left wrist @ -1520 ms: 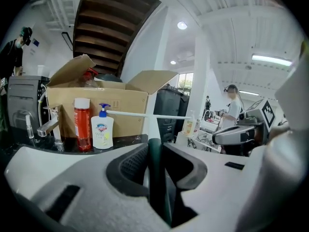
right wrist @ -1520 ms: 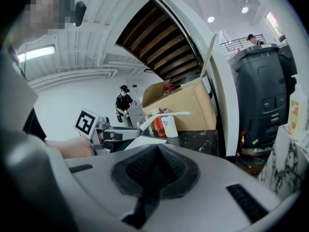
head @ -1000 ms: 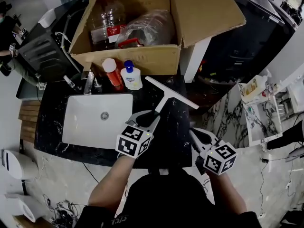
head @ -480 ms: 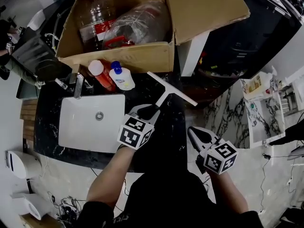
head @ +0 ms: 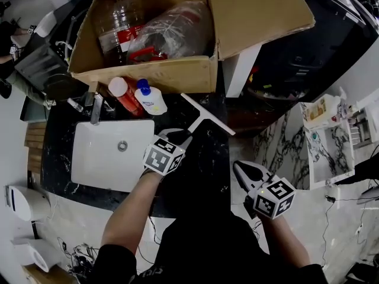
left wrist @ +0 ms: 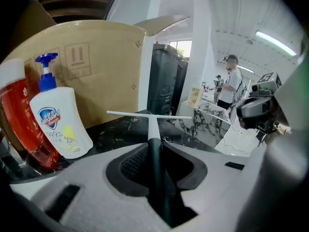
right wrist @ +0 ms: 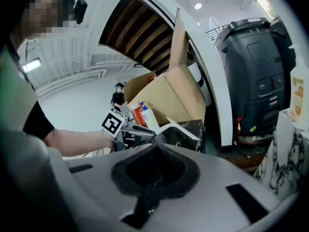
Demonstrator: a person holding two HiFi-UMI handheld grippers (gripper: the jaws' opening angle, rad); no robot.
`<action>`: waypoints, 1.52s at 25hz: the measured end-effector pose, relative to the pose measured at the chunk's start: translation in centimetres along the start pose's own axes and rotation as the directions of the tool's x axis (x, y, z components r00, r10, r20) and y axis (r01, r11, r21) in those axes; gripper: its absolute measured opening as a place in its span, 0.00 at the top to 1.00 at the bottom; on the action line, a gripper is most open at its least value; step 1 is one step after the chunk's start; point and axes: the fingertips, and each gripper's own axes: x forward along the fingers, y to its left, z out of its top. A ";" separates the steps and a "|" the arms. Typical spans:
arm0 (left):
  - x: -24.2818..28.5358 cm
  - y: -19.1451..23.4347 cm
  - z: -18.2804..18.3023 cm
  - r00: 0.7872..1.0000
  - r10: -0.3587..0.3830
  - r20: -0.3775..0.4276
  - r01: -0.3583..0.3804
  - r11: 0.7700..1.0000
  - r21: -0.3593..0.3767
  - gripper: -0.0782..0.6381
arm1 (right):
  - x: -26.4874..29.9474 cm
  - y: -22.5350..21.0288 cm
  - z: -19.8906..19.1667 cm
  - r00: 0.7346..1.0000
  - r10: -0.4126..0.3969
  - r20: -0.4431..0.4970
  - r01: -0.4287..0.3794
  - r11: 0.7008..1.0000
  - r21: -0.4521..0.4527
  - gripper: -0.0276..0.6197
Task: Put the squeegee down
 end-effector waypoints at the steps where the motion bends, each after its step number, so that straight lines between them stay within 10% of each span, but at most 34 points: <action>1: 0.1 0.2 -0.2 1.000 -0.005 -0.006 0.005 1.000 0.004 0.75 | -0.1 0.0 0.0 1.000 -0.001 -0.002 0.001 1.000 0.001 0.95; 25: 0.1 3.6 -1.7 0.988 0.129 -0.083 -0.107 0.968 0.229 0.70 | -1.6 0.3 -0.5 0.999 -0.036 0.002 0.036 0.999 -0.010 0.95; 38: -6.6 1.0 -1.5 0.992 0.123 0.037 -0.127 0.983 0.133 0.74 | -2.1 2.3 2.1 0.993 -0.073 0.092 0.077 0.996 -0.045 0.95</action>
